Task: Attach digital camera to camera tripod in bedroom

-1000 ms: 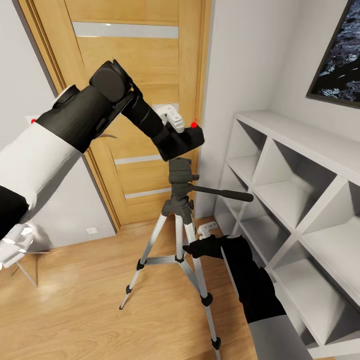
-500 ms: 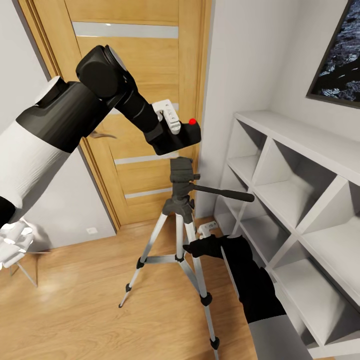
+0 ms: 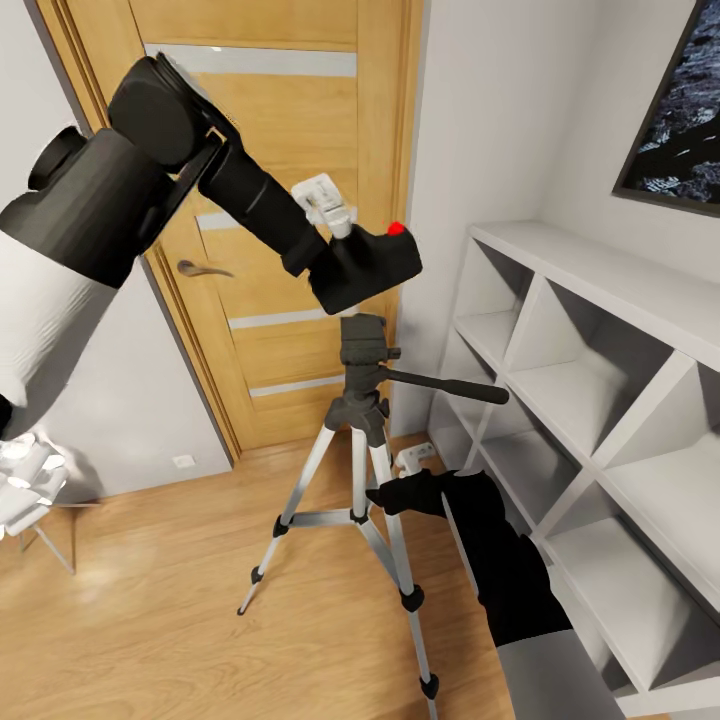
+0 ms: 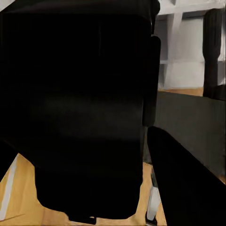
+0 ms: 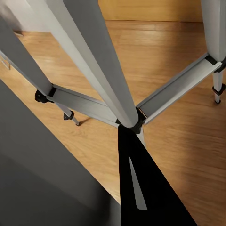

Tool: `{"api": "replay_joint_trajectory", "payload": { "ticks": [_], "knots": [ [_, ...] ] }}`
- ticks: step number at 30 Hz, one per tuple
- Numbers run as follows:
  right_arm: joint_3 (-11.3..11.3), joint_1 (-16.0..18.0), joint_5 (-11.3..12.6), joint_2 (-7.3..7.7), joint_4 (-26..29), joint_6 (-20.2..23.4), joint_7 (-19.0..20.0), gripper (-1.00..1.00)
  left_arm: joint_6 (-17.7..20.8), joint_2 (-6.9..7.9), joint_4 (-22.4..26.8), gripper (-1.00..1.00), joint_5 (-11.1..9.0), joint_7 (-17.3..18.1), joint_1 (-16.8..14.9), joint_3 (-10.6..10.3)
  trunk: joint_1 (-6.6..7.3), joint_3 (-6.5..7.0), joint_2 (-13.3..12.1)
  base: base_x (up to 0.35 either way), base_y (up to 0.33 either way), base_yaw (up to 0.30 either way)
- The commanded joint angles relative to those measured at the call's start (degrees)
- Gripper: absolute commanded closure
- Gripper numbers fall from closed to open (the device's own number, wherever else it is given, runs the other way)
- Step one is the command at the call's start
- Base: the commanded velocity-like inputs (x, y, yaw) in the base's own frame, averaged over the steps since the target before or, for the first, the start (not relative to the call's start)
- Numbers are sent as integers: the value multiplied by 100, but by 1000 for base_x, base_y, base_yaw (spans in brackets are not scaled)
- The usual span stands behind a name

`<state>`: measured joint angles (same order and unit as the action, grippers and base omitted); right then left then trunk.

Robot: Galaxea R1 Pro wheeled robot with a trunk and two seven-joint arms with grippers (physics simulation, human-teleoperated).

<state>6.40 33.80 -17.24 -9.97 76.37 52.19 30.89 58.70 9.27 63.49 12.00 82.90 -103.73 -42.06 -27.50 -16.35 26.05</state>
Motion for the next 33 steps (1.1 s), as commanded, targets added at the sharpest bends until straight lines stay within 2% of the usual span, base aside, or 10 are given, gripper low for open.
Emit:
{"api": "replay_joint_trajectory", "payload": {
  "ticks": [1,2,3,7,15,25,29,33],
  "knots": [
    [-9,4,-368,-3,-219,-42,48,100,48,99,26,100,-57,67,-13,24,-4,-11,8,0,0,0],
    [-8,4,-368,-3,-219,-42,48,100,47,147,41,100,-98,67,-13,34,-4,-11,8,0,0,0],
    [-9,4,-368,-3,-219,-42,49,100,48,332,181,100,-187,65,-19,58,-4,-11,8,0,0,0],
    [-8,4,-368,-3,-219,-42,48,100,50,512,523,100,-237,60,-19,75,-4,-11,8,0,0,0],
    [-14,4,-368,-3,-226,-42,43,100,53,556,674,100,-253,59,-19,83,-4,-11,8,0,0,0],
    [-11,4,-368,-3,-228,-42,33,100,54,499,768,100,-264,59,-25,80,-4,-11,8,0,0,0],
    [-14,4,-368,-3,-228,-42,32,100,59,507,854,100,-273,59,-209,67,-4,-11,8,0,0,0],
    [-15,4,-364,-3,-228,-42,27,100,72,499,885,100,-279,59,-536,41,-4,-11,8,0,0,0]
  ]
}}
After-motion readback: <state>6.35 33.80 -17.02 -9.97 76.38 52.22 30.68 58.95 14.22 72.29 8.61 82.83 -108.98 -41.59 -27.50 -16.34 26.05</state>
